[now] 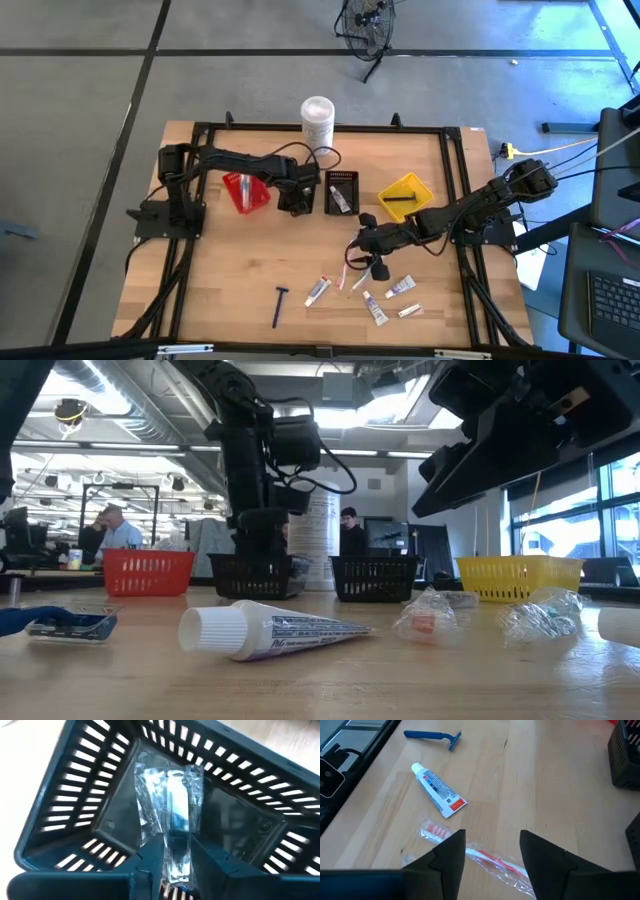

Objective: Pick & Place Travel size toiletries
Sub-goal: Put the silver nail cutter into the left black bin, then put the white toothpaste into the right black bin

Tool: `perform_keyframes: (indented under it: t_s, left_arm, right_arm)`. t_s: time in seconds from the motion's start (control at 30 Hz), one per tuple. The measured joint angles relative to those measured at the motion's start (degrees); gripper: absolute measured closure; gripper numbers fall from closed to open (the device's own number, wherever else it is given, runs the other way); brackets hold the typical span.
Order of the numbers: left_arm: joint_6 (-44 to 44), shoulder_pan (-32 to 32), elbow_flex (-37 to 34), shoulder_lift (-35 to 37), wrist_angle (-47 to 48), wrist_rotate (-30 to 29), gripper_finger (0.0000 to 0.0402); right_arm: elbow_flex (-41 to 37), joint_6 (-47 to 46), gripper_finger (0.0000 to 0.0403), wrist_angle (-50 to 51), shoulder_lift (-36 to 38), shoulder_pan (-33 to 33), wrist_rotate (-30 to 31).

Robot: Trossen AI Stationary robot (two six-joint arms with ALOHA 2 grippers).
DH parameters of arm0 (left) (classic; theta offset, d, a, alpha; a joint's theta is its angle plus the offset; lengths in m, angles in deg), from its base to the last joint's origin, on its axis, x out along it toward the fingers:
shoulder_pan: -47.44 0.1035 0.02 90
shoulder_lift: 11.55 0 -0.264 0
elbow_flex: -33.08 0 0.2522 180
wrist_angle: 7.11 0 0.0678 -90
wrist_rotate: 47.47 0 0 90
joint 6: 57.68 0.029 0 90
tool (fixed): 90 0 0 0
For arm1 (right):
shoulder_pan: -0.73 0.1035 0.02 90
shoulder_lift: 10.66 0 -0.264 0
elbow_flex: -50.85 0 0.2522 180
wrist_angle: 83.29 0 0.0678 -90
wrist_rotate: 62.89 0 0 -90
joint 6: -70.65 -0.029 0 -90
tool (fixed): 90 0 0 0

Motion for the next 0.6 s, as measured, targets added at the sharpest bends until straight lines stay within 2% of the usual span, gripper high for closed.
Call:
perform_keyframes:
  t_s: [0.27, 0.6]
  left_arm:
    - [0.01, -0.73, 0.0, 0.76, 0.69, 0.01, 0.0288]
    - [-3.32, -7.91, 0.04, 11.05, 0.46, 0.16, 0.0288]
  right_arm:
    - [0.02, -1.1, 0.0195, -1.29, 0.0, 0.01, 0.0]
    - [0.02, -1.72, 0.0213, -1.46, -0.02, 1.32, 0.0]
